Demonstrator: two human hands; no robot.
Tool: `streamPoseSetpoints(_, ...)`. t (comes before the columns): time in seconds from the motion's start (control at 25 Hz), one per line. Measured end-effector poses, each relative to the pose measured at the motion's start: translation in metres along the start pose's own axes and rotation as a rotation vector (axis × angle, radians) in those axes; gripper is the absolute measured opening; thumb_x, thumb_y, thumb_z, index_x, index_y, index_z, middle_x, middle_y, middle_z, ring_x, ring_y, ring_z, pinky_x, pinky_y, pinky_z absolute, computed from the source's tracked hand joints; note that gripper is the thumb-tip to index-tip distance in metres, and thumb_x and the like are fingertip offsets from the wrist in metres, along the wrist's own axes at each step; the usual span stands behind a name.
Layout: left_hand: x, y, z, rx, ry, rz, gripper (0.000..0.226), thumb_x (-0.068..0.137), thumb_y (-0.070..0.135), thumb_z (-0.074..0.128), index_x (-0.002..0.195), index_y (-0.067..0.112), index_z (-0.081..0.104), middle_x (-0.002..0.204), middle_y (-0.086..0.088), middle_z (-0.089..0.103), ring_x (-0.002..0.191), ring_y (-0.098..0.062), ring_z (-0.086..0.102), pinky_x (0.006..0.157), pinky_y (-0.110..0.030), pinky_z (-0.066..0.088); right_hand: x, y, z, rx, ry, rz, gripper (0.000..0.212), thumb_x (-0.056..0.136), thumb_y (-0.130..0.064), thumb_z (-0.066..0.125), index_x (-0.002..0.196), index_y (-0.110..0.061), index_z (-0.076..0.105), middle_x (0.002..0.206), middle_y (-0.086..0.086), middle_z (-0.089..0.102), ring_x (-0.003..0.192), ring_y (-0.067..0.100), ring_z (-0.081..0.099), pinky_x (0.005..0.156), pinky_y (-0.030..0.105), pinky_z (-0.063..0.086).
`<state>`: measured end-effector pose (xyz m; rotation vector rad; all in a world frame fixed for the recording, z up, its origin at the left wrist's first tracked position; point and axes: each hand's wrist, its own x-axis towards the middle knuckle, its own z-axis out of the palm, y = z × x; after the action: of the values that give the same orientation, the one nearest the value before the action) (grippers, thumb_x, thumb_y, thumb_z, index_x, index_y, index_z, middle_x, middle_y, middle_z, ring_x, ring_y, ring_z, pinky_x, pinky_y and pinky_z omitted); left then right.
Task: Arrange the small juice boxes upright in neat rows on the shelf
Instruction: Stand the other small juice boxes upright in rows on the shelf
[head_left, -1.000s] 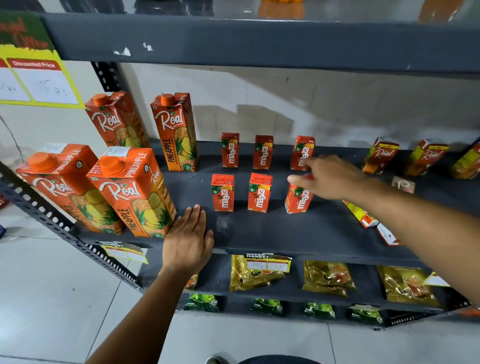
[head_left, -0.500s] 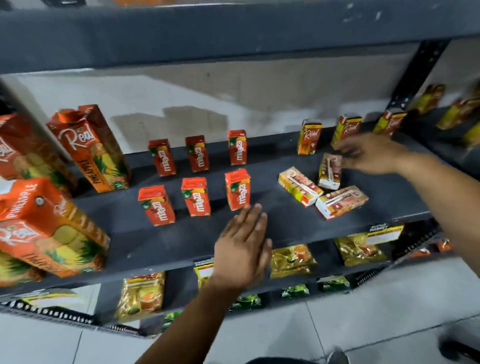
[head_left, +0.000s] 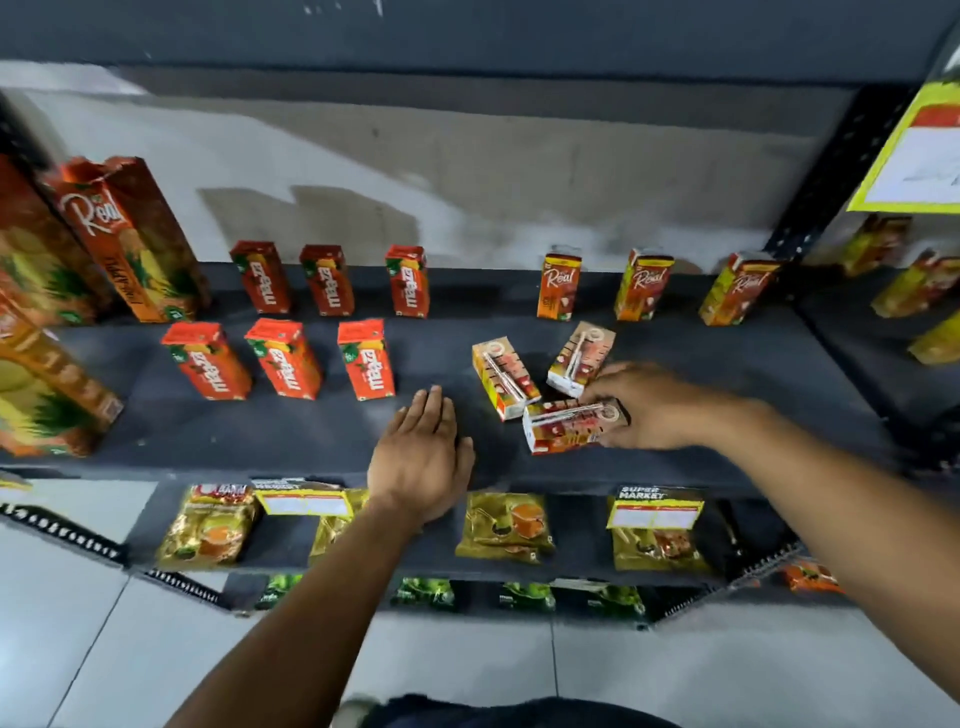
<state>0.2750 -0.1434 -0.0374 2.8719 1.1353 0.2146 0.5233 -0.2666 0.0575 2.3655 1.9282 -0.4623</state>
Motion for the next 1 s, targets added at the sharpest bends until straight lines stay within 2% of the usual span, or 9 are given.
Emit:
streamPoseSetpoints(0.12,0.002,0.000,0.000,0.018,-0.048,0.034,0.065,0.095,0.044,0.019,0.146,0.003,0.025,0.157,-0.015,0.021,0.145,-0.027,0.015,0.117,-0.038,0.013,0.003,0.001,0.015,-0.062,0.029,0.032,0.066,0.073,-0.045,0.076,0.132,-0.032,0.050,0.141,-0.004,0.047,0.122,0.022,0.047,0.095,0.038,0.044)
streamPoseSetpoints(0.2,0.002,0.000,0.004,0.026,-0.059,0.050,0.065,0.096,0.044,0.020,0.147,0.004,0.022,0.159,-0.014,0.018,0.146,-0.026,0.012,0.117,-0.038,0.010,0.001,0.004,0.019,-0.020,0.049,0.078,0.069,0.071,-0.040,0.079,0.132,-0.032,0.048,0.140,-0.001,0.049,0.120,0.023,0.050,0.088,0.033,0.043)
streamPoseSetpoints(0.32,0.007,0.006,0.005,0.002,-0.076,0.063,0.065,0.097,0.044,0.019,0.148,0.005,0.019,0.160,-0.012,0.014,0.147,-0.025,0.009,0.118,-0.037,0.007,-0.013,0.016,0.019,0.129,0.055,0.113,0.069,0.070,-0.038,0.083,0.131,-0.033,0.051,0.132,-0.003,0.056,0.113,0.018,0.052,0.079,0.028,0.038)
streamPoseSetpoints(0.48,0.016,0.004,-0.002,-0.011,-0.047,0.067,0.064,0.097,0.044,0.020,0.148,0.006,0.019,0.160,-0.011,0.013,0.147,-0.024,0.007,0.118,-0.036,0.006,-0.031,0.039,-0.027,0.291,0.153,0.063,0.064,0.067,-0.039,0.084,0.125,-0.041,0.057,0.119,-0.014,0.054,0.105,0.010,0.051,0.084,0.031,0.042)
streamPoseSetpoints(0.56,0.008,0.000,0.001,-0.001,-0.042,0.046,0.064,0.097,0.044,0.020,0.149,0.007,0.018,0.160,-0.010,0.013,0.147,-0.023,0.006,0.118,-0.035,0.004,-0.028,0.047,-0.049,0.234,0.203,0.032,0.066,0.067,-0.032,0.086,0.127,-0.036,0.057,0.123,-0.009,0.057,0.106,0.010,0.053,0.088,0.029,0.043)
streamPoseSetpoints(0.64,0.002,-0.004,0.003,-0.001,-0.050,0.027,0.064,0.097,0.045,0.019,0.149,0.007,0.017,0.160,-0.010,0.012,0.147,-0.023,0.005,0.118,-0.035,0.003,-0.018,0.055,-0.059,0.102,0.212,0.014,0.069,0.069,-0.021,0.085,0.132,-0.027,0.055,0.133,-0.002,0.056,0.114,0.015,0.053,0.090,0.024,0.038)
streamPoseSetpoints(0.76,0.001,-0.004,0.001,-0.001,-0.041,0.029,0.064,0.097,0.045,0.020,0.149,0.007,0.018,0.160,-0.010,0.012,0.147,-0.023,0.006,0.118,-0.035,0.004,-0.006,0.069,-0.073,0.004,0.197,-0.051,0.060,0.076,-0.005,0.076,0.131,-0.020,0.057,0.136,0.004,0.056,0.124,0.020,0.050,0.098,0.025,0.035)
streamPoseSetpoints(0.88,0.003,-0.002,0.001,-0.003,-0.037,0.027,0.064,0.097,0.045,0.020,0.149,0.007,0.019,0.160,-0.010,0.013,0.147,-0.023,0.007,0.119,-0.036,0.005,0.001,0.074,-0.077,-0.106,0.123,-0.096,0.053,0.079,0.007,0.066,0.121,-0.026,0.063,0.130,0.002,0.061,0.118,0.021,0.054,0.099,0.035,0.043)
streamPoseSetpoints(1.0,0.002,-0.001,0.000,-0.007,-0.032,0.023,0.064,0.097,0.045,0.021,0.149,0.008,0.019,0.160,-0.010,0.014,0.147,-0.023,0.008,0.119,-0.036,0.006,0.001,0.077,-0.073,-0.156,0.081,-0.109,0.054,0.077,0.007,0.063,0.111,-0.034,0.060,0.122,-0.002,0.063,0.107,0.018,0.056,0.090,0.035,0.046)
